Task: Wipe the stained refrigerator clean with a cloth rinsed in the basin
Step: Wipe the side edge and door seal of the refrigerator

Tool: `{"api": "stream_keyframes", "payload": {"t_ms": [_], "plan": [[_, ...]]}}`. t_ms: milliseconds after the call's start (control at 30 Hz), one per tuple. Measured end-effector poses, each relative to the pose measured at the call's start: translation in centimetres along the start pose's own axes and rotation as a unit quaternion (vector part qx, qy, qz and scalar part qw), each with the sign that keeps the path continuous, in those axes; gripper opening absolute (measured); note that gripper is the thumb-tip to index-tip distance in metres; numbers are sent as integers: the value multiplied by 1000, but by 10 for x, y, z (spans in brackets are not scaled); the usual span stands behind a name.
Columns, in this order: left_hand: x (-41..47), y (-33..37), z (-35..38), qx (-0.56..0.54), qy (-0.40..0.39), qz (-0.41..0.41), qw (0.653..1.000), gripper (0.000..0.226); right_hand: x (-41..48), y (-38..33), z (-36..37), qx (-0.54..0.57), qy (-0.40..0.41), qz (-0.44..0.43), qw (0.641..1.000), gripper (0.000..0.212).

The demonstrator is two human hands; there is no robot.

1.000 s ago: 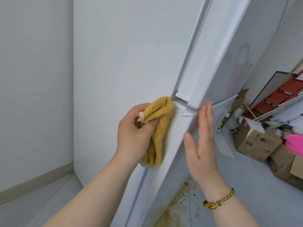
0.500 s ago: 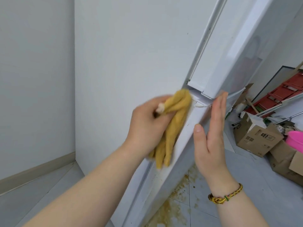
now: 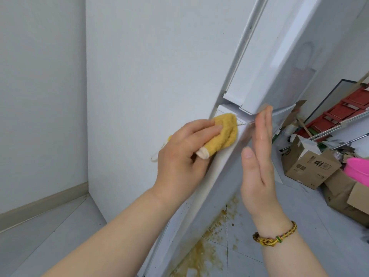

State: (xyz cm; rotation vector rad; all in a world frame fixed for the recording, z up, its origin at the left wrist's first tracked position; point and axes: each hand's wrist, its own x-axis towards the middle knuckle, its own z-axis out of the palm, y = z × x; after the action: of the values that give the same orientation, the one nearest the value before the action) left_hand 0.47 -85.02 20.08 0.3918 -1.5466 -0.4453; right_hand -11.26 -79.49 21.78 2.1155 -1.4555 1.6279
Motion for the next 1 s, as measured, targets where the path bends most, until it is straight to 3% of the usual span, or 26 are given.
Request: {"api": "stream_keyframes", "payload": {"t_ms": [200,400,500,567,667,800,933,1000], "plan": [[-45,-13,-1,167,9,80,983,33,0,-1,0,44,2,7,999,44],[3,5,3,145,60,133,979,34,-2,-3,-1,53,-7,7,999,52],[-23,-8,6,135,29,119,983,49,-1,-2,-3,51,-15,5,999,53],[-52,-20,1,160,-6,91,983,45,-1,-2,-3,51,-18,3,999,51],[-60,-25,-6,106,-39,-19,993,34,1,-3,-4,48,-16,11,999,48],[-20,-8,-15,-12,38,-185,982,48,-13,1,5,-5,25,40,999,49],[10,4,-8,-14,14,-124,992,43,-27,5,16,29,35,98,994,45],[6,2,1,28,7,-71,997,40,-26,8,18,18,30,87,996,46]]}}
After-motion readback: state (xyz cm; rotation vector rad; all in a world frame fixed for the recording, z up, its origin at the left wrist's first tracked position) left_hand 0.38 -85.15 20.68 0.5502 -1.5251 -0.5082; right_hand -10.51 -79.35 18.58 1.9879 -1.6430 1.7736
